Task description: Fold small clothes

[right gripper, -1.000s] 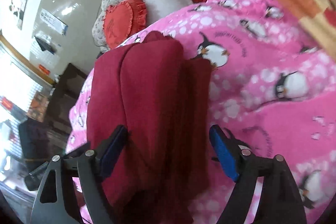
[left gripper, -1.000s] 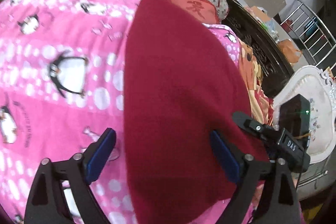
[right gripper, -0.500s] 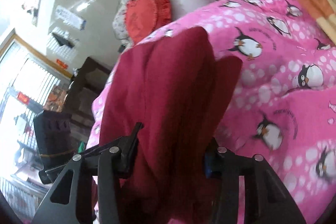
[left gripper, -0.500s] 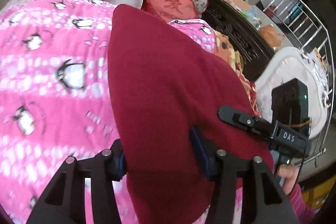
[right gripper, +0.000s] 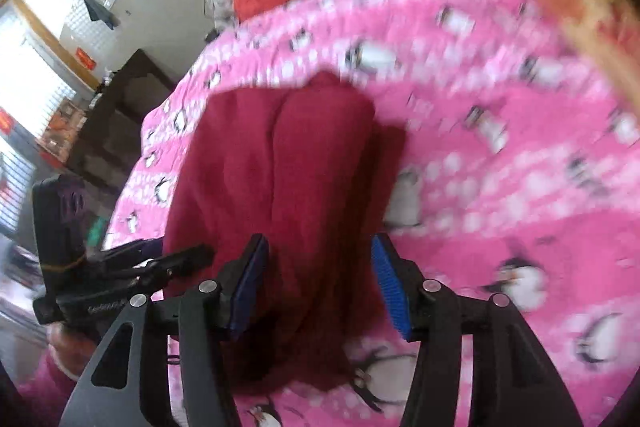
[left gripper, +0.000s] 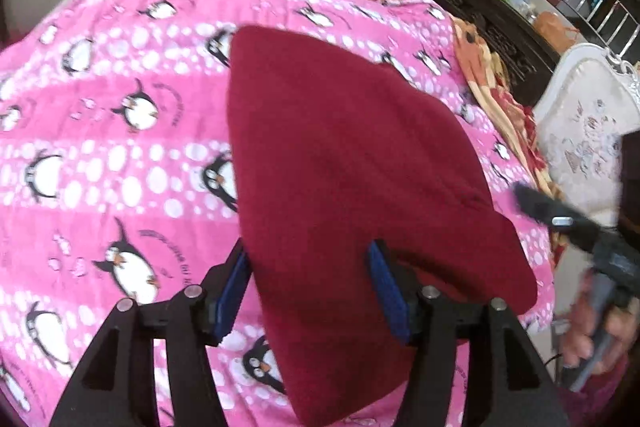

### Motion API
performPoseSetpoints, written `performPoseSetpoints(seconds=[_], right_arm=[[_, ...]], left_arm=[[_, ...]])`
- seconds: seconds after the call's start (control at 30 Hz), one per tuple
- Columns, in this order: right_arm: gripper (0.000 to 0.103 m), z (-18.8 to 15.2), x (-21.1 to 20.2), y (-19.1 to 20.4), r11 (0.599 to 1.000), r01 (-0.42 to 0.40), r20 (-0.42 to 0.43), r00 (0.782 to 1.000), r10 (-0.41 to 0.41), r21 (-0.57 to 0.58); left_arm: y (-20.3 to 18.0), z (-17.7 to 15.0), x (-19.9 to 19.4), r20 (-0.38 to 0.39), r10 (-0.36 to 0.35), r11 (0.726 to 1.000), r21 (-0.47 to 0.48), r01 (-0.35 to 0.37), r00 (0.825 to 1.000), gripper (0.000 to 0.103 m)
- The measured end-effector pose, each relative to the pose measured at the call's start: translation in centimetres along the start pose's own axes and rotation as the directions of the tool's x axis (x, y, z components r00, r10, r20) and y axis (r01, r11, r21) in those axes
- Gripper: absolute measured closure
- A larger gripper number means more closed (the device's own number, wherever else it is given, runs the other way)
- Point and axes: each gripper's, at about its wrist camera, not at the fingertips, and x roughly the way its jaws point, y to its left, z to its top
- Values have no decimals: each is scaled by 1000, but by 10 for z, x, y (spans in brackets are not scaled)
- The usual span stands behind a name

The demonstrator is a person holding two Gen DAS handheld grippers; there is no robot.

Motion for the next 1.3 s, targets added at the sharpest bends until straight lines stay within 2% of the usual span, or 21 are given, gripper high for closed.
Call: performPoseSetpoints(seconds=[0.07,0.13,0.2,0.27,0.4,0.5,0.57,0.63,0.7,0.83,0.93,1.07,1.2,1.3], right_arm=[[74,2,-27,20,996,13,82,997,-6,-85],[82,3,-37,42,984,-9,107,994,29,-177],[103,-1,-35,65,966,8,117,993,23,-259],[103,-10,-19,70,960,62,106,994,-34,-275],[103,-41,25,55,964,105,-10,994,-111,-245],[103,-52,23,51,968,116,29,993,-113,-221],[103,-50,16,55,973,110,39,994,-104,-204],[95,-47,6,57,977,96,59,994,-86,-189],[81,-47,-4,62,978,90,78,994,-76,-186],[80,-49,-23,75,964,173,158,977,-142,-203],[79,-48,-34,74,960,200,194,968,-162,-197],[78,-43,-36,72,959,221,209,961,-182,-180],[71,-43,-37,67,959,240,212,955,-206,-150],[70,-44,-36,64,961,244,211,954,-213,-133]], left_arm=[[-1,-5,-9,47,65,998,7,-65,997,38],[2,-11,-15,76,94,995,10,-95,993,35],[2,-13,-19,98,122,993,-1,-122,988,34],[1,-17,-23,128,153,988,-9,-153,980,34],[-2,-28,-39,220,213,975,6,-220,952,27],[-7,-31,-47,266,247,964,25,-263,932,26],[-10,-32,-51,288,240,966,23,-257,927,26],[-11,-34,-55,306,231,969,11,-246,924,24],[-11,-35,-59,321,233,969,1,-246,918,24],[-13,-35,-64,328,236,969,-3,-249,915,22],[-14,-36,-67,340,226,972,-9,-237,913,22],[-16,-36,-68,338,224,972,-15,-233,914,22],[-17,-37,-68,335,225,972,-17,-233,915,22],[-19,-37,-68,342,228,971,-16,-237,912,22]])
